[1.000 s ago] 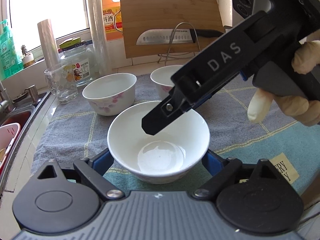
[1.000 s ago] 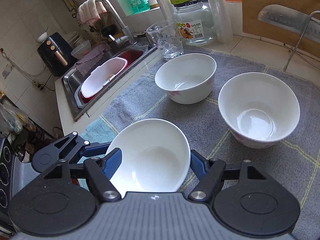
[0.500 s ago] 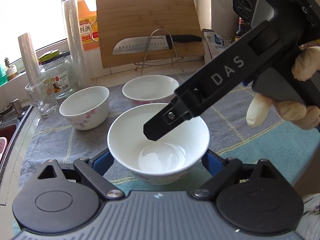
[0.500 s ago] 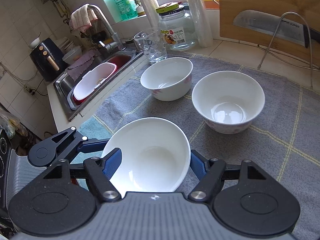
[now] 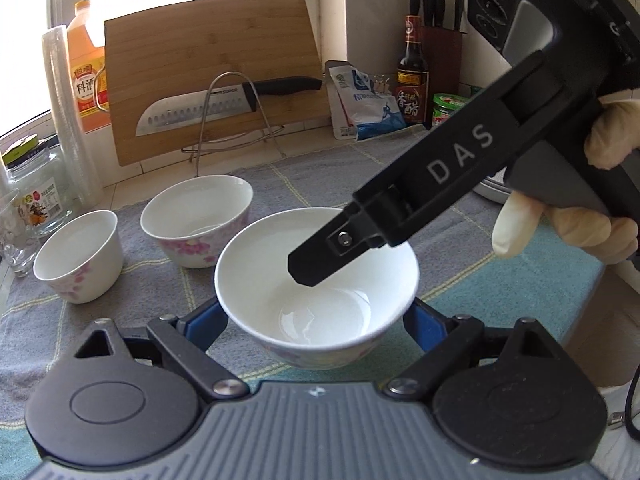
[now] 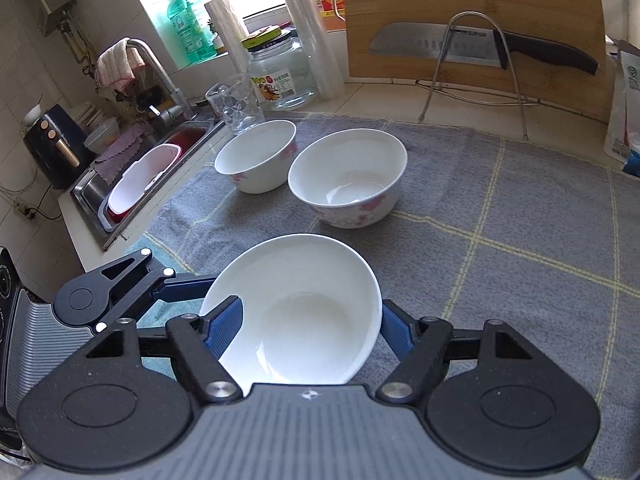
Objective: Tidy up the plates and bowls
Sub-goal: 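Lift the white bowl with the right tool and carry it toward the plates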
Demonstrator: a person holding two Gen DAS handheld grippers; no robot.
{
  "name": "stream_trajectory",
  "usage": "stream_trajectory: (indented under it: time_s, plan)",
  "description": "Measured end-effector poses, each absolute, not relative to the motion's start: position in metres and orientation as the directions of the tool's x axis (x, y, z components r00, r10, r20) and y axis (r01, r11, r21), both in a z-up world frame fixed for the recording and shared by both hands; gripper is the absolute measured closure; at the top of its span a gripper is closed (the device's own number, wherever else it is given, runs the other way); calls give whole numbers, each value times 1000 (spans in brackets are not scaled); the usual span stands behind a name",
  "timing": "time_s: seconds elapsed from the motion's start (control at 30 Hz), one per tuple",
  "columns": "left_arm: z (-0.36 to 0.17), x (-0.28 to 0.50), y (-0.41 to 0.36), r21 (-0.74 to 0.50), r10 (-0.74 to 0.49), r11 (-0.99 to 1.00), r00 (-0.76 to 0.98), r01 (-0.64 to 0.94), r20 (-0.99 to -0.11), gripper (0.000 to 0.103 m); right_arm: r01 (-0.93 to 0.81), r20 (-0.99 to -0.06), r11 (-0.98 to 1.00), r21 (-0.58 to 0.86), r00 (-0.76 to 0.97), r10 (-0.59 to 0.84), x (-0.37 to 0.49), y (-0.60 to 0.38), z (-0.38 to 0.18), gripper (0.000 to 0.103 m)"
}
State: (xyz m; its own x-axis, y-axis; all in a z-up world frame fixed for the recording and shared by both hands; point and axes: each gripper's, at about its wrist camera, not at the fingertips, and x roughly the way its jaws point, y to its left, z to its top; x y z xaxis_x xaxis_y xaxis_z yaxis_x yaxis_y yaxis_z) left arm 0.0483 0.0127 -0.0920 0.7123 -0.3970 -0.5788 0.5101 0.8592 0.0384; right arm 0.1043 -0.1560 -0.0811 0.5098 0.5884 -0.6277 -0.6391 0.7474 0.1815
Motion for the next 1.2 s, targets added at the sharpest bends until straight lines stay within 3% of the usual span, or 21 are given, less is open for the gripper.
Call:
stream_trajectory:
  time_s: [0.93, 1.13, 1.2]
  plan:
    - [-102, 52, -12, -4, -419, 844, 655, 536, -629, 10, -621, -665, 761, 187, 491, 563, 102, -185, -97, 23]
    - [-105, 52, -13, -8, -425, 839, 646, 545, -634, 9, -626, -663, 754, 198, 481, 573, 101, -185, -99, 15]
    - [-105, 50, -13, -4, -429, 833, 642, 553, -635, 9, -630, -654, 753, 191, 490, 576, 100, -184, -97, 7]
